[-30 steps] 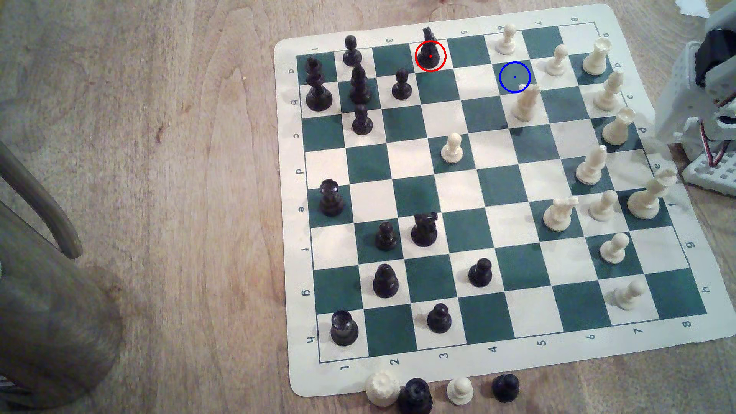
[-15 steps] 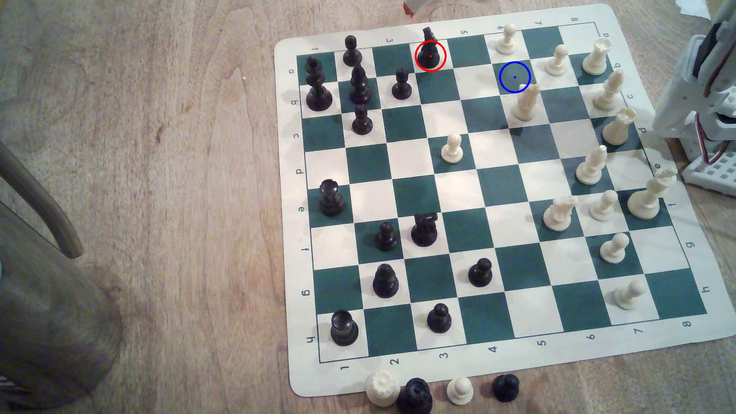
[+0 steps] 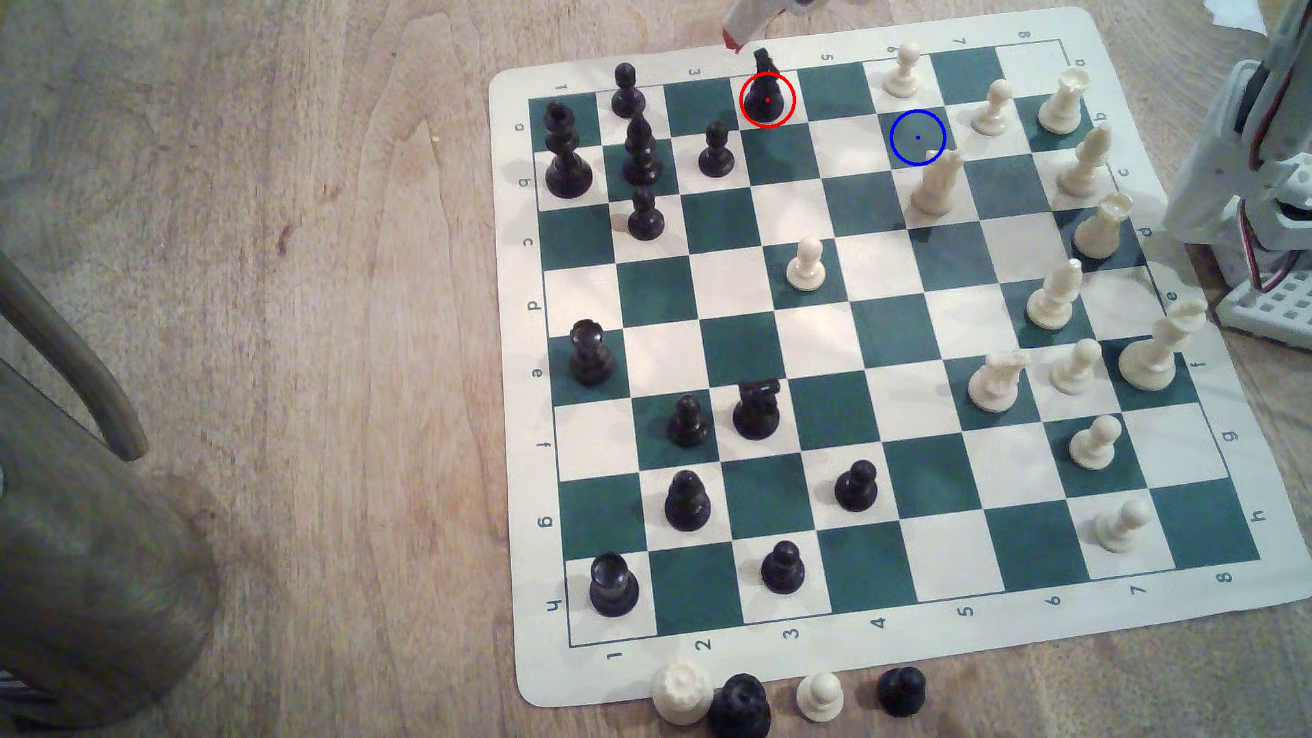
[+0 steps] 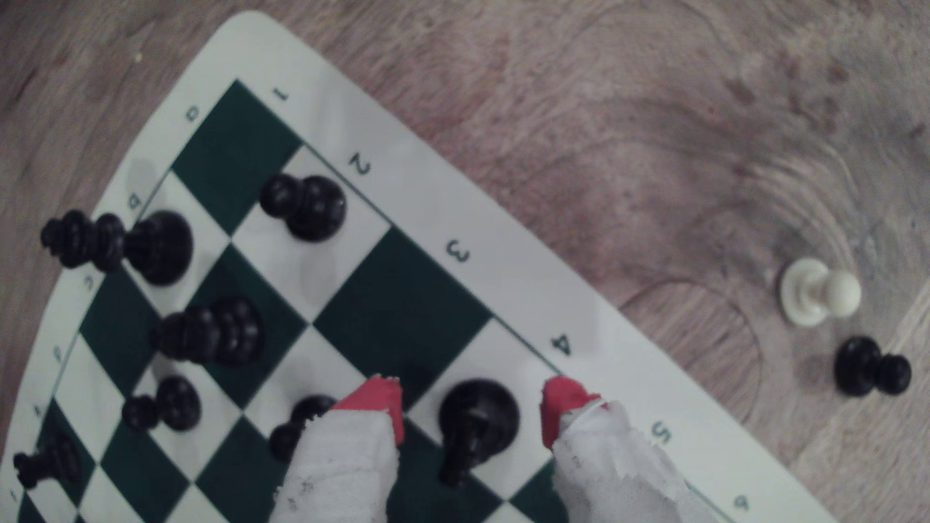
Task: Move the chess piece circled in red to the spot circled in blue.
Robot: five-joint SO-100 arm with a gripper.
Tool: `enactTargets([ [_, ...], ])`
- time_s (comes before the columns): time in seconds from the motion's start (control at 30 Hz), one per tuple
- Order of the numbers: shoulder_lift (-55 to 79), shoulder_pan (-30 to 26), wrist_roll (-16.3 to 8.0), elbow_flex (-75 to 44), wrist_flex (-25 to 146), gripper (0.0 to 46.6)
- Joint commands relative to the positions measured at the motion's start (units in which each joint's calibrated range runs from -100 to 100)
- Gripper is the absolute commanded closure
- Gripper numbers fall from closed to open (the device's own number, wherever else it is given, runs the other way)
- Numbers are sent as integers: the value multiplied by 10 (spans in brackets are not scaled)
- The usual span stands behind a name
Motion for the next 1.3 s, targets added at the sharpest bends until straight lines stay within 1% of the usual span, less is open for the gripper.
enactTargets([
  [0.0,-9,2,1,4,-8,314],
  [0.17,13,-8,-3,8,-18,319],
  [0.57,29,-10,-3,8,-25,321],
  [0.6,34,-10,-3,8,-25,330],
  [0.73,38,-13,-4,16,-31,329],
  [0.87,39,-17,-9,20,-39,329],
  [1.0,40,-22,-10,20,-39,342],
  [1.07,40,-26,-10,20,-39,386],
  [1.13,40,-28,-10,20,-38,464],
  [1.27,40,-31,-12,20,-34,464],
])
